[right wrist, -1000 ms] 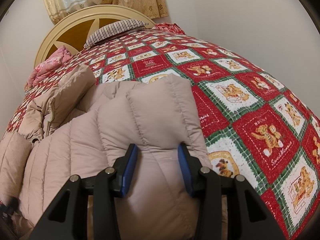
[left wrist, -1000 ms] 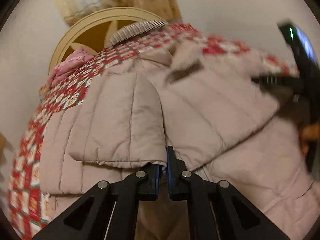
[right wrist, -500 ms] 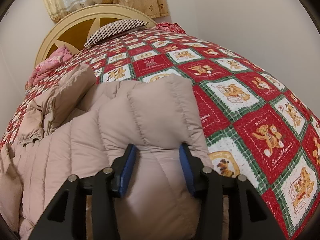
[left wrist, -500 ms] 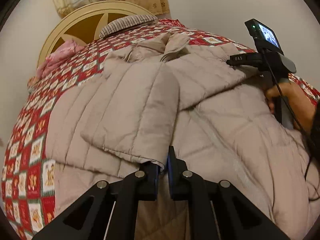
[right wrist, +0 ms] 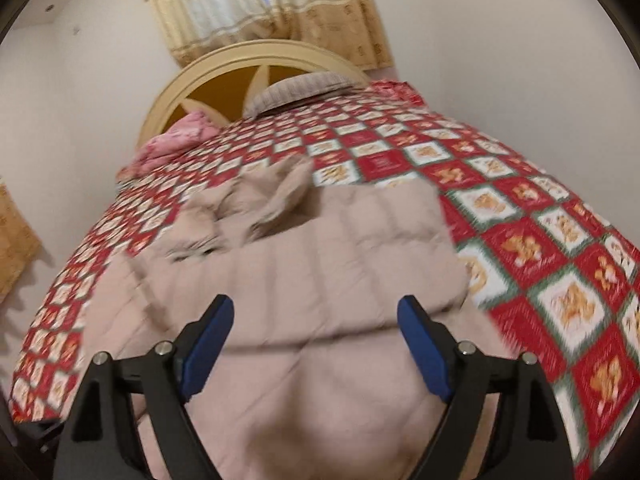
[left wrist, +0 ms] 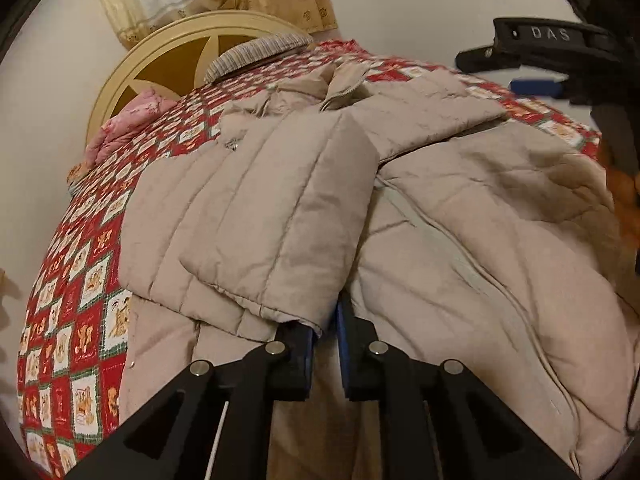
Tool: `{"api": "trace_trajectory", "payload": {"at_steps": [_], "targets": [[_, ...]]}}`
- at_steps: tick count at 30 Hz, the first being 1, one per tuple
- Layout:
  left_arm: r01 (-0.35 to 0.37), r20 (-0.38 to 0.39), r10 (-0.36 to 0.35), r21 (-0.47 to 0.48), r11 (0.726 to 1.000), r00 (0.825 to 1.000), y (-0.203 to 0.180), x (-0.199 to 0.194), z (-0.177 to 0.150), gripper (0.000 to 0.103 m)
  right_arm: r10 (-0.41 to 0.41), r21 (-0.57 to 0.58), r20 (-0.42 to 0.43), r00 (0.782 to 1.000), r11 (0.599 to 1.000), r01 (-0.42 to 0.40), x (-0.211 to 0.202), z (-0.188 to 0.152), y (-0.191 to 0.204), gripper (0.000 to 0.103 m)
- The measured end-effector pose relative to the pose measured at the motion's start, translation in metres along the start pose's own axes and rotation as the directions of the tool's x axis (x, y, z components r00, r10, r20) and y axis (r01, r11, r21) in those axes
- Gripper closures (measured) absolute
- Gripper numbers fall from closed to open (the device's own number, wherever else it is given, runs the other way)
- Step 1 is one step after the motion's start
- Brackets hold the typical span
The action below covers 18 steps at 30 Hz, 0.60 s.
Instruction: Fold large clothes
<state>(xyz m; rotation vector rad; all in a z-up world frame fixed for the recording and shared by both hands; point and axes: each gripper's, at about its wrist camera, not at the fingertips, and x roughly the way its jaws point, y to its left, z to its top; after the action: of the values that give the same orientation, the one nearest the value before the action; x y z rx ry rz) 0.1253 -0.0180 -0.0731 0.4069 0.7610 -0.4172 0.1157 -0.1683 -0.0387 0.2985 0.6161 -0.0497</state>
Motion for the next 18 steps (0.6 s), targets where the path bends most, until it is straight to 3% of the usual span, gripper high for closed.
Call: {"api": "trace_trajectory", "payload": {"at_steps": [4, 7, 9, 12, 15, 17, 18], "targets": [[0.035, 0.053, -0.038, 0.063, 0.997, 0.998, -0.006, -0.025, -0.016, 0.092, 0.165, 0.062, -0.060, 0.984, 0.985, -0.161, -0.009, -0.011, 0.019, 0.016], [0.073, 0.054, -0.077, 0.075, 0.995, 0.996, -0.007, -0.032, -0.031, 0.092, 0.302, 0.126, -0.097, 0.948, 0.949, -0.289, -0.012, -0.017, 0.034, 0.016], [0.117, 0.066, -0.120, 0.040, 0.992, 0.991, 0.001, -0.039, -0.040, 0.092, 0.333, 0.142, -0.132, 0.934, 0.939, -0.314, -0.010, -0.025, 0.047, 0.016], [0.164, 0.093, -0.160, -0.039, 0.986, 0.983, 0.024, -0.051, -0.047, 0.092, 0.325, 0.113, -0.174, 0.930, 0.944, -0.309, -0.007, -0.029, 0.067, 0.016], [0.101, 0.117, -0.084, -0.147, 0.984, 0.990, 0.056, -0.055, -0.051, 0.092, 0.302, 0.023, -0.175, 0.937, 0.953, -0.303, -0.008, -0.028, 0.096, 0.016], [0.002, 0.083, 0.018, -0.240, 0.971, 0.996, 0.078, -0.045, -0.050, 0.092, 0.243, -0.108, -0.164, 0.956, 0.959, -0.262, -0.006, -0.028, 0.129, 0.007], [-0.056, 0.032, 0.069, -0.305, 0.951, 0.997, 0.092, -0.034, -0.049, 0.092, 0.211, -0.175, -0.164, 0.964, 0.955, -0.239, -0.003, -0.029, 0.146, 0.003]]}}
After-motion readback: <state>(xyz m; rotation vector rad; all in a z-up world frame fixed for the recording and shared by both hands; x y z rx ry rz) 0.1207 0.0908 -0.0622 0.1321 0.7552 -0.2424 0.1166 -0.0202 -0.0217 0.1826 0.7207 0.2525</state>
